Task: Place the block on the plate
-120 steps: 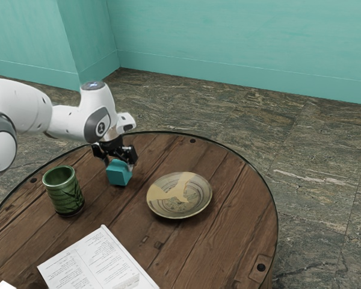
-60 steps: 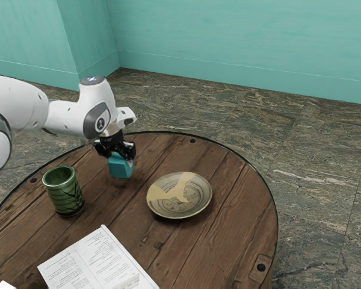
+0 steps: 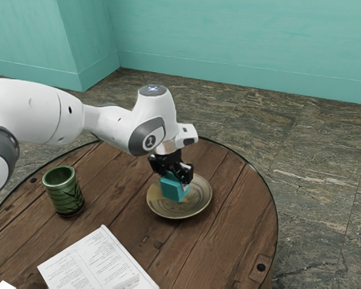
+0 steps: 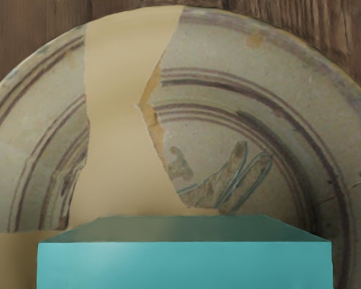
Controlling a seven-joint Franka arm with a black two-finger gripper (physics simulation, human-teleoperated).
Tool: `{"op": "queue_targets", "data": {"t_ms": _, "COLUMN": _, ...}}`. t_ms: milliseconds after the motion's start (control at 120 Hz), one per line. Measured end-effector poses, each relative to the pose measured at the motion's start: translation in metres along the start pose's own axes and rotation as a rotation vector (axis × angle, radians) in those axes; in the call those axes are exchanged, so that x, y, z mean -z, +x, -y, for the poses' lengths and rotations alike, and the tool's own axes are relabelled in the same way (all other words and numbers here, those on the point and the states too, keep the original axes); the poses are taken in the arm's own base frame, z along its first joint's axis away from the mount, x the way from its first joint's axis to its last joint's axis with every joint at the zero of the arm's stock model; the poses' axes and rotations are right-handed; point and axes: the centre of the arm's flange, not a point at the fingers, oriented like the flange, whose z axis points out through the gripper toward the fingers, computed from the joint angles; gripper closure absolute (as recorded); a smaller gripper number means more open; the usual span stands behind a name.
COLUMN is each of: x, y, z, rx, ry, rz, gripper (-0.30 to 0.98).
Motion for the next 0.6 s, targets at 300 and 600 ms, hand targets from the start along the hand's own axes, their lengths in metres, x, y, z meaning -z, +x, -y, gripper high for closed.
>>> {"op": "queue_targets", "data": {"t_ms": 300, "x": 0.115, "y": -0.013, "z": -0.002, "rx": -0.017, "ry": -0.029, "rz": -0.066, "gripper": 0.07}}
{"op": "queue_targets", "data": {"t_ms": 600, "x": 0.279, "y": -0.006, "z": 0.022, "rx": -0.092, "ry": 0.013, "rz": -0.07, "gripper": 0.02}}
